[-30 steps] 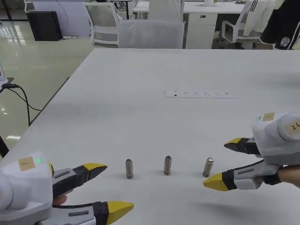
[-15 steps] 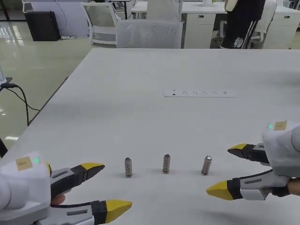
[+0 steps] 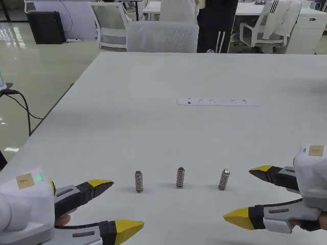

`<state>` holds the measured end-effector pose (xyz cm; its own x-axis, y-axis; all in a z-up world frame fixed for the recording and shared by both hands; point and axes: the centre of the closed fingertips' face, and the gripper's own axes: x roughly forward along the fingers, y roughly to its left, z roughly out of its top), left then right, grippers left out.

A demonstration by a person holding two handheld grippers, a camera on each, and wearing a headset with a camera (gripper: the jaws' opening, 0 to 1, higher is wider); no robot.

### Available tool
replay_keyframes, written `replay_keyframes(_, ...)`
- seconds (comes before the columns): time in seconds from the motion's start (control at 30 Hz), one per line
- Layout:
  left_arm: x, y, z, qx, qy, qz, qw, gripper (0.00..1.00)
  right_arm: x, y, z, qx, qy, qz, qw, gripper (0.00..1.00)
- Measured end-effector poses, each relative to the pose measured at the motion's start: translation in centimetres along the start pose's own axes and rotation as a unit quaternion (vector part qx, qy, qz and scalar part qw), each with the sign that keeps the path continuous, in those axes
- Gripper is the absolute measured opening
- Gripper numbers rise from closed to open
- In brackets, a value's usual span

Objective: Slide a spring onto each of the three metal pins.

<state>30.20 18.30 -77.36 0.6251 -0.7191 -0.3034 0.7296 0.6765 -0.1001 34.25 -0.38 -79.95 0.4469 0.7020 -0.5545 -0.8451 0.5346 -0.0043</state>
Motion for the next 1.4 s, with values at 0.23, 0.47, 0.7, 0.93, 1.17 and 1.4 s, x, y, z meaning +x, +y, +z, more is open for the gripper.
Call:
replay_keyframes(0.23, 0.0, 0.0, 0.1, -0.003, -0.003, 0.002, 1.0000, 0.61, 0.1, 0.2, 0.0, 0.000, -0.005, -0.001, 1.0000, 0.77)
replay_keyframes(0.47, -0.1, 0.0, 0.0, -0.009, -0.004, 0.007, 0.9999, 0.61, 0.0, 0.1, 0.1, 0.002, -0.016, -0.006, 0.9999, 0.79)
replay_keyframes(0.7, -0.2, 0.1, -0.1, -0.011, -0.002, 0.011, 0.9999, 0.61, 0.0, 0.1, 0.5, 0.009, -0.029, -0.006, 0.9995, 0.79)
replay_keyframes(0.93, -0.1, 0.0, -0.6, -0.012, 0.006, 0.009, 0.9999, 0.61, -0.2, -0.2, 1.1, 0.019, -0.046, -0.013, 0.9987, 0.80)
replay_keyframes(1.17, 0.0, -0.1, -1.0, -0.011, 0.014, 0.004, 0.9998, 0.61, -0.3, -0.1, 1.2, 0.022, -0.048, -0.013, 0.9985, 0.81)
replay_keyframes(1.4, 0.1, -0.3, -1.2, -0.015, 0.017, 0.001, 0.9997, 0.60, -0.2, -0.2, 1.1, 0.024, -0.047, -0.014, 0.9985, 0.81)
